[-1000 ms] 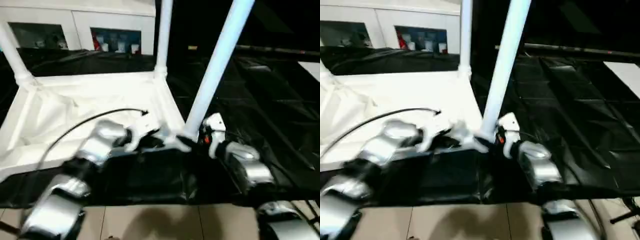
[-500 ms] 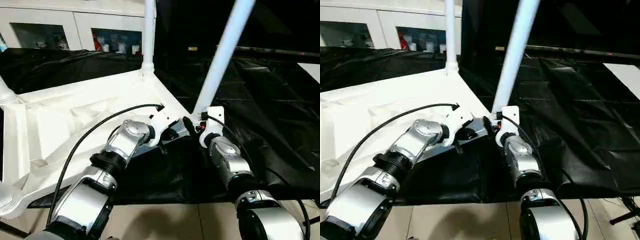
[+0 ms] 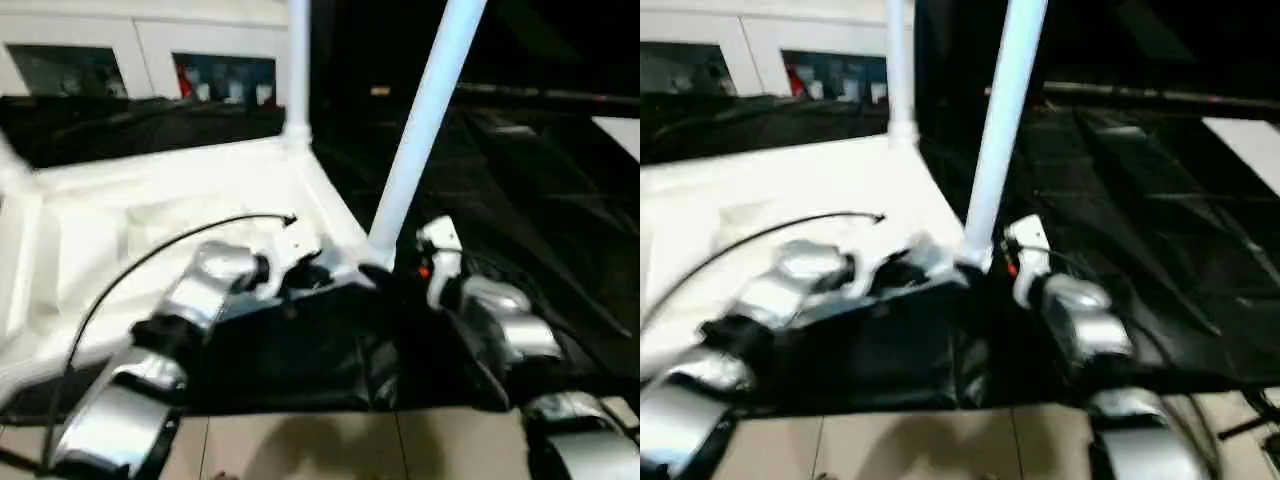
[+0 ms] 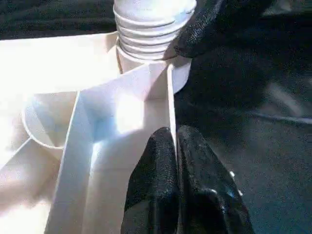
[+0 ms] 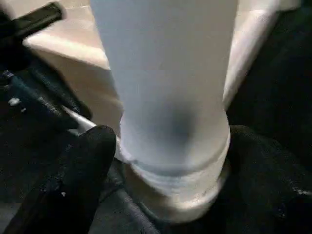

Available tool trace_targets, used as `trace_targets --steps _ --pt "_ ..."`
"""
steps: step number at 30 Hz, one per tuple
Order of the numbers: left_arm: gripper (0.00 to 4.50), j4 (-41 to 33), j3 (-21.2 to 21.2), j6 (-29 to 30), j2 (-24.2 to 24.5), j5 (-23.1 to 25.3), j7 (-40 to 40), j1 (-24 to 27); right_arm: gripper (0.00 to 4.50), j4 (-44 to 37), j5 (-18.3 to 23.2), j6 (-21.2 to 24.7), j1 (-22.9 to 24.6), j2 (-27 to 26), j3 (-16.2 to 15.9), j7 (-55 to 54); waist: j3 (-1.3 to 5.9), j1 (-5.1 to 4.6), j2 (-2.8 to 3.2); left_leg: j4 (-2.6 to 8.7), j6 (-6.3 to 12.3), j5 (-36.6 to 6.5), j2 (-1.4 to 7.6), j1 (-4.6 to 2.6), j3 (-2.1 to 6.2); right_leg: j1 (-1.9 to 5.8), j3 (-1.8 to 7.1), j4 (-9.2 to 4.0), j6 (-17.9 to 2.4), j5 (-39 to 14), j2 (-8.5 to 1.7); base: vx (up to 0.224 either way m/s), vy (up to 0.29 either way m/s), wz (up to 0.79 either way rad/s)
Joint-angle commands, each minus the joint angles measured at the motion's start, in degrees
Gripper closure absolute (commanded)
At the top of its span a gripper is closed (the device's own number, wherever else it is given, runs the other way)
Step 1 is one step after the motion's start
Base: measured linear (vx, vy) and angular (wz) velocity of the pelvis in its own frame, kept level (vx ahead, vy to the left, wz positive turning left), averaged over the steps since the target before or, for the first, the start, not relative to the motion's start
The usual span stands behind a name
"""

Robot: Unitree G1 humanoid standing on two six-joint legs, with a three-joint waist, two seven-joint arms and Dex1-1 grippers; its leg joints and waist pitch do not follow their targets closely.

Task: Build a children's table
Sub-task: Rotate leg to tighten

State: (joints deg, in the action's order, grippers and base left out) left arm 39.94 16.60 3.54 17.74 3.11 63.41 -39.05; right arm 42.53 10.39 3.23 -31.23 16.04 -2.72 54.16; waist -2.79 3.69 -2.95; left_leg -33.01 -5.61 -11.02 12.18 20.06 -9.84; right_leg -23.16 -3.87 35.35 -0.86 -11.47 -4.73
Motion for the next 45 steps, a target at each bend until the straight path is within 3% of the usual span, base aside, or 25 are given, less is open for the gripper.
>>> trace_targets --steps 1,4,9,16,22,26,31,33,34,35,39,40,41,43,45 --pt "4.5 -1.95 2.09 0.41 0.65 -1.2 5.5 2.08 0.6 -2.37 -1.59 -0.78 0.53 1.86 -1.66 3.89 3.58 0.28 0.21 3.32 5.48 -5.51 1.31 -0.03 -0.33 3.47 2.58 -3.1 -16.57 1.45 -3.22 0.0 0.0 0.0" --pt "4.5 -1.93 2.0 0.29 0.94 -1.2 6.16 2.19 0.6 -2.92 -1.58 -0.58 0.66 2.05 -2.21 4.76 3.53 0.52 0.12 3.22 5.88 -4.8 1.2 -0.06 -0.5 3.49 2.58 -2.97 -16.85 2.49 -3.16 0.0 0.0 0.0" --pt "4.5 -2.89 2.12 0.46 1.81 -1.21 7.3 2.6 0.86 -3.31 -0.86 0.44 0.58 1.75 -2.94 6.43 3.52 1.27 0.13 3.31 4.77 -5.62 1.36 -0.2 -0.5 3.46 2.62 -3.08 -15.98 -0.13 -3.34 0.0 0.0 0.0" --pt "4.5 -3.37 1.97 0.89 2.15 -1.07 7.45 2.7 1.49 -2.5 -1.56 0.18 0.5 2.04 -3.66 7.74 3.58 1.37 -0.09 3.23 4.78 -4.6 1.21 -0.05 -0.51 3.53 2.58 -2.93 -15.53 0.46 -3.26 0.0 0.0 0.0" --pt "4.5 -3.22 2.07 0.94 2.21 -0.83 7.12 2.91 1.67 -2.62 -1.45 0.4 1.14 2.08 -3.51 8.03 3.66 1.41 -0.03 3.12 4.89 -4.0 1.15 -0.06 -0.52 3.55 2.58 -2.85 -15.55 1.16 -3.21 0.0 0.0 0.0" --pt "4.5 -1.84 2.0 1.65 1.18 0.26 4.02 2.34 1.72 -0.59 -1.26 -0.75 1.28 0.42 -1.34 2.17 3.56 1.29 -0.01 3.18 4.65 -4.47 1.16 -0.03 -0.52 3.43 2.63 -2.97 -15.44 0.41 -3.29 0.0 0.0 0.0" --pt "4.5 2.21 1.27 3.03 -2.64 2.06 -4.62 0.14 1.73 3.89 -1.48 -1.82 0.8 -3.81 2.29 -11.51 3.17 1.25 0.02 3.59 1.65 -9.22 1.14 -0.43 -0.41 2.96 2.78 -4.12 -12.9 -9.66 -3.47 0.0 0.0 0.0" --pt "4.5 4.86 0.96 4.72 -5.64 3.12 -10.5 -1.52 1.73 6.04 -1.71 -2.19 0.32 -6.89 3.97 -20.15 3.21 1.17 0.07 3.74 0.33 -9.75 1.14 -0.47 -0.3 2.83 2.81 -4.28 -12.0 -11.76 -3.5 0.0 0.0 0.0" --pt "4.5 6.62 0.75 6.24 -7.84 3.73 -14.6 -2.79 1.73 7.6 -1.34 -2.09 -0.54 -9.17 5.45 -26.42 3.21 1.16 0.48 3.78 -0.03 -10.04 1.14 -0.51 -0.25 2.81 2.82 -4.28 -11.75 -12.03 -3.47 0.0 0.0 0.0" --pt "4.5 6.62 0.75 6.24 -7.84 3.73 -14.6 -2.79 1.73 7.6 -1.34 -2.09 -0.54 -9.17 5.45 -26.42 3.19 1.05 0.22 3.85 -0.39 -10.83 1.08 -0.48 -0.21 2.78 2.78 -4.47 -11.23 -13.21 -3.46 0.0 0.0 0.0" --pt "4.5 9.9 0.64 8.47 -12.31 4.69 -21.48 -5.57 1.73 11.13 -1.09 -2.73 -3.14 -13.89 7.4 -37.79 3.32 1.0 0.17 3.78 0.19 -10.15 0.88 -0.21 -0.22 2.8 2.79 -4.41 -10.67 -11.98 -3.32 0.0 0.0 0.0" --pt "4.5 9.9 0.64 8.47 -12.31 4.69 -21.48 -5.57 1.73 11.13 -1.09 -2.73 -3.14 -13.89 7.4 -37.79 3.29 1.04 0.14 3.82 -0.02 -10.35 0.85 -0.3 -0.21 2.73 2.75 -4.54 -10.56 -12.0 -3.28 0.0 0.0 0.0" --pt "4.5 10.2 0.8 8.23 -13.07 4.72 -21.78 -6.04 1.73 11.59 -1.95 -3.33 -3.65 -14.69 6.61 -38.49 3.33 1.1 0.48 3.81 0.1 -10.55 0.79 -0.2 -0.13 2.85 2.73 -4.49 -10.49 -11.95 -3.33 0.0 0.0 0.0" --pt "4.5 10.31 0.93 8.04 -13.53 4.71 -21.54 -6.28 1.73 11.82 -2.78 -4.13 -3.99 -15.35 5.65 -37.69 3.38 1.1 0.32 3.79 0.43 -10.76 0.78 -0.05 -0.16 2.91 2.71 -4.61 -10.25 -11.53 -3.34 0.0 0.0 0.0" --pt "4.5 10.99 0.92 7.01 -13.98 4.82 -20.88 -6.53 1.18 12.3 -3.74 -5.78 -4.57 -16.18 4.98 -36.21 3.36 1.1 0.26 3.8 0.88 -10.58 0.79 0.0 -0.14 2.91 2.68 -4.52 -10.41 -10.7 -3.28 0.0 0.0 0.0"
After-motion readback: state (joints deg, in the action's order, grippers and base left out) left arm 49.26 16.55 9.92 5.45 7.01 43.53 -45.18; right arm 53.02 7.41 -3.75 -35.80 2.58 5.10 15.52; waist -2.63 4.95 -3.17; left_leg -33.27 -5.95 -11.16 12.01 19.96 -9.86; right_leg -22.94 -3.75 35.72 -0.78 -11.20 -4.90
